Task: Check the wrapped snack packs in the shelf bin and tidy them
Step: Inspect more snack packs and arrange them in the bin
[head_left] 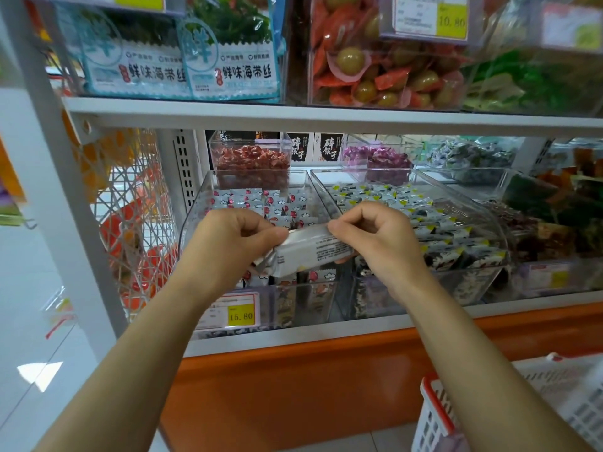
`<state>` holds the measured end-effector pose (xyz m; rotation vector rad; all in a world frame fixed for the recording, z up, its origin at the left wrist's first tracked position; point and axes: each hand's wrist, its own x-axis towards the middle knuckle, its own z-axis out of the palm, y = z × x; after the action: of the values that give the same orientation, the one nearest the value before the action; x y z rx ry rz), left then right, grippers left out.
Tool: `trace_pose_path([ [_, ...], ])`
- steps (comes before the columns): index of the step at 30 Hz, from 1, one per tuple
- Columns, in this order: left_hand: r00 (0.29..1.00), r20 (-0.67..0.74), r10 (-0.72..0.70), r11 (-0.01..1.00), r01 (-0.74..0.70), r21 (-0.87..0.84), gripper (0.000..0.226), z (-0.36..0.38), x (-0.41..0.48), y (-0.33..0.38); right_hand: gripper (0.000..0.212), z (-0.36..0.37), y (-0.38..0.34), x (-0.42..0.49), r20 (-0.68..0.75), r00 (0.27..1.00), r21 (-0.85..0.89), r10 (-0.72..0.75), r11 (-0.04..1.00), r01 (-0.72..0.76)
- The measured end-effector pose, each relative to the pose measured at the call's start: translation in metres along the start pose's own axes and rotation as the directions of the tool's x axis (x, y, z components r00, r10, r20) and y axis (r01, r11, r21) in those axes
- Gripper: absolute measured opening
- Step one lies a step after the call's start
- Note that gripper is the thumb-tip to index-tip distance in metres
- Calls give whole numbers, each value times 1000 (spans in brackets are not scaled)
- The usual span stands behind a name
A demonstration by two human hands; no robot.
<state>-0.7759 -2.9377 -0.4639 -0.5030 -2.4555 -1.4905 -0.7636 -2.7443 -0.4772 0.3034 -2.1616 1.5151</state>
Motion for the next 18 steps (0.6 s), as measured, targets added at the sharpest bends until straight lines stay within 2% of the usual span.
trace_pose_path([
  [3,1000,-12,26,1000,-26,4,22,0,-1,0,15,3,2,0,-38,999,-21,-6,1000,6],
  [6,994,112,-2,995,12,-94,9,1,-2,1,16,2,2,1,-67,996,26,52,998,-51],
  [9,988,151,18,995,-3,-98,14,-3,-2,-1,15,-4,-1,2,78,962,279,263,920,-274],
  [12,988,149,44,994,-29,-104,12,-5,-2,-1,9,-12,-3,3,231,910,340,345,848,-408],
  [15,989,127,70,992,-56,-112,12,-1,-2,0,11,-13,-1,2,255,893,359,371,821,-444],
  [18,996,59,72,988,-63,-141,11,6,-1,0,21,-11,3,1,196,922,426,335,817,-388],
])
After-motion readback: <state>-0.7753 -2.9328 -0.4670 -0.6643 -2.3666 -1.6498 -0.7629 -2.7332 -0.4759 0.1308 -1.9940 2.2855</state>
